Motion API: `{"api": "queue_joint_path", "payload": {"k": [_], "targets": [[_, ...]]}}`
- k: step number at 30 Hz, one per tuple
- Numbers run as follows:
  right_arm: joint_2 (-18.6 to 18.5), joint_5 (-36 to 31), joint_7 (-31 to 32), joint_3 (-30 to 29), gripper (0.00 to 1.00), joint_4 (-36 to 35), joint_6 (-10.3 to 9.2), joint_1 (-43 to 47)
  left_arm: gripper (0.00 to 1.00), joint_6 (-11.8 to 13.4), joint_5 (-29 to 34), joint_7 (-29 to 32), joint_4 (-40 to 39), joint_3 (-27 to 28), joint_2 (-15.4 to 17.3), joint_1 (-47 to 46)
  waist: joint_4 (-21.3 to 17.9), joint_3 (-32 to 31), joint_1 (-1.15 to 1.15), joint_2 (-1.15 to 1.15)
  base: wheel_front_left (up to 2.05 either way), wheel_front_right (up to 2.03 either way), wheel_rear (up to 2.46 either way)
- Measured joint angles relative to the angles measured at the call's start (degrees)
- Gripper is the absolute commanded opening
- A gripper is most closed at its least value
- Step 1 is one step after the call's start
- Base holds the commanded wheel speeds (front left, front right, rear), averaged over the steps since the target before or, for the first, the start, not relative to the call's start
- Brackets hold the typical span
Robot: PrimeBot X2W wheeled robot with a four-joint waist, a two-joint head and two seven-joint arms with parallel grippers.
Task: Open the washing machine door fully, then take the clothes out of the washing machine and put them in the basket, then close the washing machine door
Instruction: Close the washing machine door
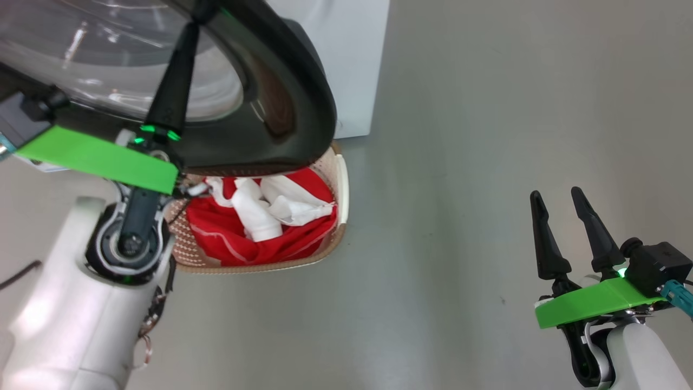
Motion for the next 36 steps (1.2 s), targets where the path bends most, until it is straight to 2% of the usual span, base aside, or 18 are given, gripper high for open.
{"api": "queue_joint_path", "payload": {"k": [6,13,23,26,36], "targets": [[0.0,0.4,0.0,0.0,1.0,-0.1,0.0,-0.2,0.0,0.0,-0.5,-3.5,3.3,-2.0,2.0,-2.4,-1.8,0.5,0.0,0.0,0.0,0.0,0.0],[0.0,0.4,0.0,-1.0,1.0,0.0,0.0,0.0,0.0,0.0,-2.2,-5.2,3.4,-4.9,3.3,-2.0,-1.5,-0.5,0.0,0.0,0.0,0.0,0.0],[0.1,-0.2,0.0,-1.8,1.0,0.2,0.0,2.3,0.0,0.0,-2.0,-8.2,3.3,-7.3,4.3,9.0,0.4,-4.0,0.0,0.0,0.0,0.0,0.0],[0.1,-0.5,0.0,-1.9,1.0,0.3,0.0,2.9,0.0,0.0,-0.5,-8.3,3.4,-6.6,4.3,12.9,1.0,-5.1,0.0,0.0,0.0,0.0,0.0],[0.2,-0.9,0.0,-3.3,1.0,0.5,0.0,6.0,0.0,0.0,5.3,-8.6,4.7,1.6,2.9,26.6,3.1,-8.6,0.0,0.0,0.0,0.0,0.0]]}}
